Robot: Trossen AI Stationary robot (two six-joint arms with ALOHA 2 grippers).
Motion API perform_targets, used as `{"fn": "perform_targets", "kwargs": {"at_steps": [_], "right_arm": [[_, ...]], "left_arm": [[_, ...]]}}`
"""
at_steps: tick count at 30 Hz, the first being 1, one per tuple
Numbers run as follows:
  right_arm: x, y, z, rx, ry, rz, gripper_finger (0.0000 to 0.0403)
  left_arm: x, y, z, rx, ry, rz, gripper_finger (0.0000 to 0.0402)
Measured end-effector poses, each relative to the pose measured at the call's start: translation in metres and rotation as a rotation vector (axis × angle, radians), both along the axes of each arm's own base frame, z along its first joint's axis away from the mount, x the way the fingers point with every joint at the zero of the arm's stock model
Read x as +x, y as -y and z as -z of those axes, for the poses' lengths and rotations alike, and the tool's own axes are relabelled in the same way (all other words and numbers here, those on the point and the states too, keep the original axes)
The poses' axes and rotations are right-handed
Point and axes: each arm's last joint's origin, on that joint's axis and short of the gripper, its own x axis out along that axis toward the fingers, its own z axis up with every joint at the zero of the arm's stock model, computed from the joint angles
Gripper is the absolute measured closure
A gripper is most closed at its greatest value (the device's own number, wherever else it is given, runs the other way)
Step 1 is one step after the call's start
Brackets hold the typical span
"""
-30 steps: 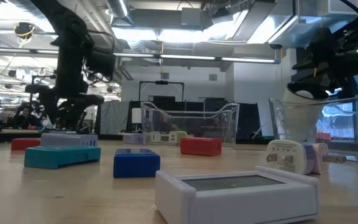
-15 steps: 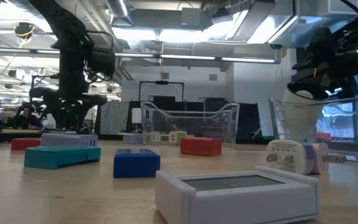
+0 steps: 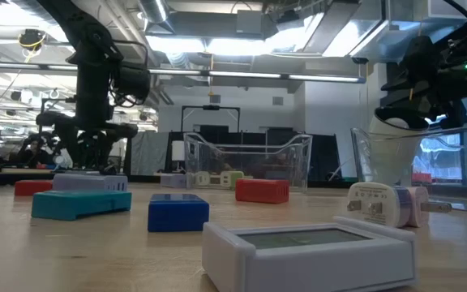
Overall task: Pick & Place Office items
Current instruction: Put the top left large purple charger adapter into the top transparent bin
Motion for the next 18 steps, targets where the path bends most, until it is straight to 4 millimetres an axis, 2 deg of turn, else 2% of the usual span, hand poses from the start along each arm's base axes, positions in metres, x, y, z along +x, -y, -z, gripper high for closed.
{"fn": "perform_targets", "kwargs": {"at_steps": [4,11,18], "right_arm": [[0.0000,0.0000,0.0001,0.000,0.000,0.000,0.0156],[0.0000,0.0000,0.0001,0.000,-0.001,0.000,0.0156],[0.0000,0.0000,0.0001,0.000,-0.001,0.000,0.0156]], "left_arm": [[0.0001,0.0000,0.0000,0.004,0.016,-0.032,0.0144],[-0.0017,-0.0014,-0.0008,0.058,-0.024,-0.062,0.0101],[0.0010,-0.0055,0.0083,0.022,-0.089,0.030,0.0082]]}}
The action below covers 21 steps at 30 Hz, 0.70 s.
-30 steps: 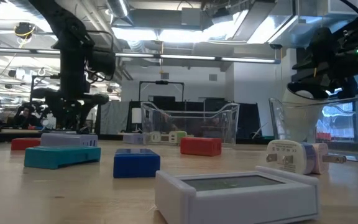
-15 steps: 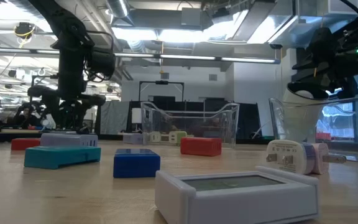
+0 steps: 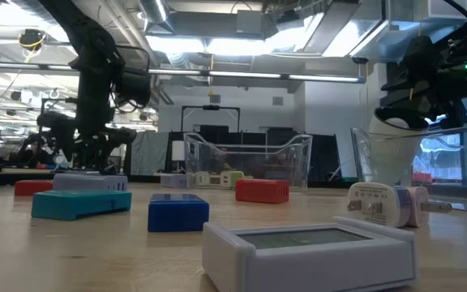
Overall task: Pick & Place Office items
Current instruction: Put the top left large purple charger adapter into the top transparent bin
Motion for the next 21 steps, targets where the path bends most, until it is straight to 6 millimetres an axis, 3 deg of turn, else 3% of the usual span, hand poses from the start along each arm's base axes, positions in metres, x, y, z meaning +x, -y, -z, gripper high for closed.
{"fn": "perform_targets", "kwargs": {"at_steps": [12,21], "right_arm": [[0.000,0.000,0.000,0.000,0.000,0.000,0.0156],[0.000,0.000,0.000,0.000,0.000,0.000,0.0156]], "left_arm": [[0.007,-0.004,0.027,-0.114,-0.031,-0.009,0.0082],[0.004,-0.011,0.032,-0.165,-0.004,-0.023,0.0101]]}}
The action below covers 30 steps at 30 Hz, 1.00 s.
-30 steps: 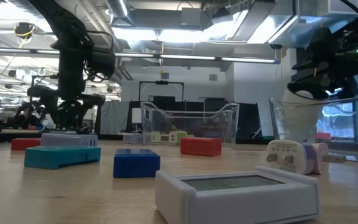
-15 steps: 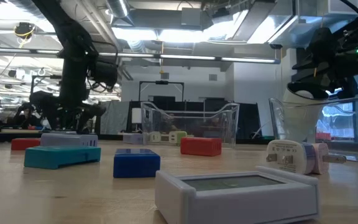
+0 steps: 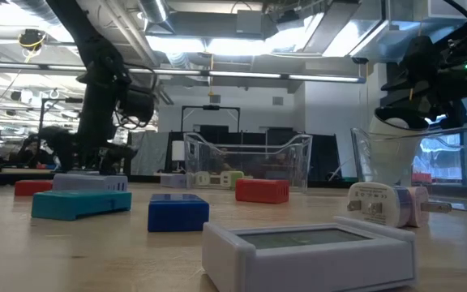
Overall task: Pick & Place Office items
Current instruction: Put the top left large purple charger adapter into the top transparent bin
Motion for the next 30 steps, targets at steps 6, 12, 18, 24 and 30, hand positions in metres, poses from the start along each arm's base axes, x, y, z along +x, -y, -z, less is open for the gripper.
{"fn": "perform_targets", "kwargs": {"at_steps": [6,12,18,24,30], "right_arm": [[0.000,0.000,0.000,0.000,0.000,0.000,0.0157],[0.000,0.000,0.000,0.000,0.000,0.000,0.0157],[0.000,0.000,0.000,0.000,0.000,0.000,0.0157],[0.000,0.000,0.000,0.000,0.000,0.000,0.0157],[0.000,0.000,0.000,0.000,0.000,0.000,0.0157]], "left_arm": [[-0.006,-0.006,-0.002,-0.056,0.034,0.058,0.0169],[-0.007,-0.007,-0.006,-0.043,0.036,0.142,0.0195],[-0.001,-0.010,-0.038,0.079,0.074,0.260,0.0195],[0.009,-0.006,-0.090,0.313,0.242,0.445,0.0195],[0.021,0.009,-0.148,0.612,0.657,0.725,0.0195]]}}
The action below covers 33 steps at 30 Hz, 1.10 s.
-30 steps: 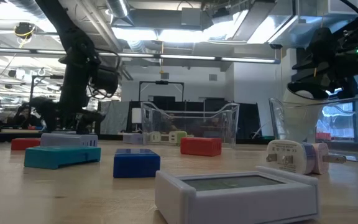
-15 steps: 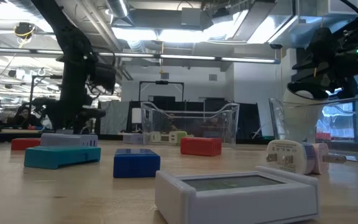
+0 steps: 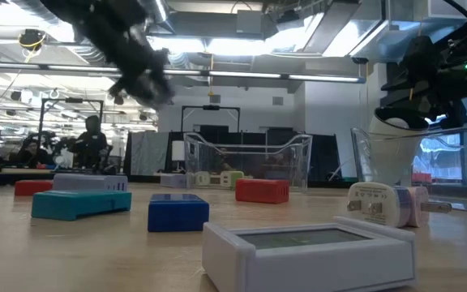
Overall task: Pick & Place Office items
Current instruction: Put the top left large purple charger adapter into the top transparent bin
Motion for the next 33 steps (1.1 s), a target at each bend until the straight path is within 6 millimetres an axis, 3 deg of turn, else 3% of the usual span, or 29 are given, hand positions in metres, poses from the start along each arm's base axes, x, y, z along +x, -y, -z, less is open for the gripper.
{"fn": "perform_targets", "kwargs": {"at_steps": [7,16,20,33], "right_arm": [[0.000,0.000,0.000,0.000,0.000,0.000,0.0157],[0.000,0.000,0.000,0.000,0.000,0.000,0.0156],[0.000,0.000,0.000,0.000,0.000,0.000,0.0156],[0.000,0.000,0.000,0.000,0.000,0.000,0.0156]], "left_arm": [[0.014,0.030,-0.053,0.249,0.395,0.371,0.0195],[0.038,0.061,-0.076,0.437,0.615,0.508,0.0195],[0.052,0.067,-0.074,0.474,0.635,0.452,0.0195],[0.112,0.083,-0.032,0.450,0.647,0.452,0.0195]]}}
